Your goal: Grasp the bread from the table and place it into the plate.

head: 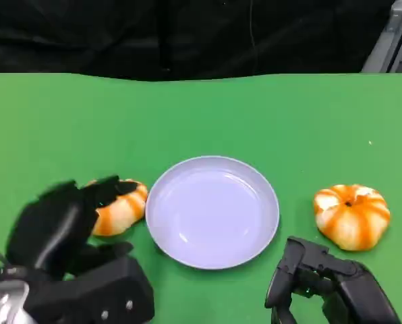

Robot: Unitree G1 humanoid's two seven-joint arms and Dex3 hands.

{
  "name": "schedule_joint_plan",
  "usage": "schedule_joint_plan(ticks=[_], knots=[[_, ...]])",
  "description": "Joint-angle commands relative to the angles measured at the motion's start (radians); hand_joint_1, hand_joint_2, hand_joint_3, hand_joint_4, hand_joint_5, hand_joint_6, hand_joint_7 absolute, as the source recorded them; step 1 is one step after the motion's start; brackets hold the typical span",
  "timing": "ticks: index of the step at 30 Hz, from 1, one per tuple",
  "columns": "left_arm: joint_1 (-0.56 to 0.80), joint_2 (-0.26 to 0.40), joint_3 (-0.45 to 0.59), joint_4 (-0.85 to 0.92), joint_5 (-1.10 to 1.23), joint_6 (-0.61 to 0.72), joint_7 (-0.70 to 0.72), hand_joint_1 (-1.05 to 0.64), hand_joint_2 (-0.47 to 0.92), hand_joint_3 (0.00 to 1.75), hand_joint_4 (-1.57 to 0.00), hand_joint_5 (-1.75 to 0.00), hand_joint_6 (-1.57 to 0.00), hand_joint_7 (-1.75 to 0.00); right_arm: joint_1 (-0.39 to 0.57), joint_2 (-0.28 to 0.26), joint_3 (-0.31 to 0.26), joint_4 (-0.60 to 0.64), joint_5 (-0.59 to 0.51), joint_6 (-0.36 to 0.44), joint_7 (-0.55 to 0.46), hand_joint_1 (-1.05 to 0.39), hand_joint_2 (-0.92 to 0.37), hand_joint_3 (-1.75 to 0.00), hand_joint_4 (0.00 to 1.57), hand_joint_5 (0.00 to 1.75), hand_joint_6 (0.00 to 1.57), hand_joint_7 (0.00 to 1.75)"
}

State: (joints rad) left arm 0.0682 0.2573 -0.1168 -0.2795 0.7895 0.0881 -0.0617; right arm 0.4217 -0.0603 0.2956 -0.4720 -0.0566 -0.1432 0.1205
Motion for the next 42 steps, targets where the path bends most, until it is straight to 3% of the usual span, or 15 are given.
schedule_joint_plan(ticks=[1,10,23,28,42], knots=[[-0.036,0.031,-0.036,0.038,0.070,0.021,0.019,-0.46,0.92,0.08,-0.22,-0.79,-0.48,-0.18,0.009,-0.003,0.003,-0.019,0.000,0.014,-0.006,0.07,-0.24,-1.56,0.76,1.75,0.69,1.65],[-0.184,0.055,-0.138,0.151,0.249,0.126,-0.027,-0.56,0.92,0.10,-0.01,-0.71,-0.34,-0.07,0.016,-0.009,0.002,-0.032,0.009,0.027,-0.003,0.08,-0.26,-1.54,0.74,1.75,0.68,1.64],[-0.304,0.063,-0.200,0.305,0.245,0.185,-0.036,-0.57,0.92,0.05,0.00,-0.68,-0.34,-0.04,0.016,-0.017,-0.002,-0.025,0.014,0.017,0.002,0.09,-0.27,-1.53,0.74,1.75,0.68,1.63],[-0.453,0.013,-0.288,0.560,0.255,0.199,-0.028,-0.63,0.92,0.04,-0.02,-0.67,-0.34,-0.03,0.026,-0.018,-0.002,-0.019,0.003,0.003,-0.003,0.08,-0.26,-1.51,0.73,1.75,0.68,1.62],[-0.524,0.004,-0.348,0.709,0.199,0.219,-0.022,-0.64,0.92,0.03,-0.02,-0.64,-0.34,-0.01,0.058,-0.011,0.025,-0.046,0.011,0.017,-0.004,0.08,-0.29,-1.50,0.69,1.75,0.66,1.62]])
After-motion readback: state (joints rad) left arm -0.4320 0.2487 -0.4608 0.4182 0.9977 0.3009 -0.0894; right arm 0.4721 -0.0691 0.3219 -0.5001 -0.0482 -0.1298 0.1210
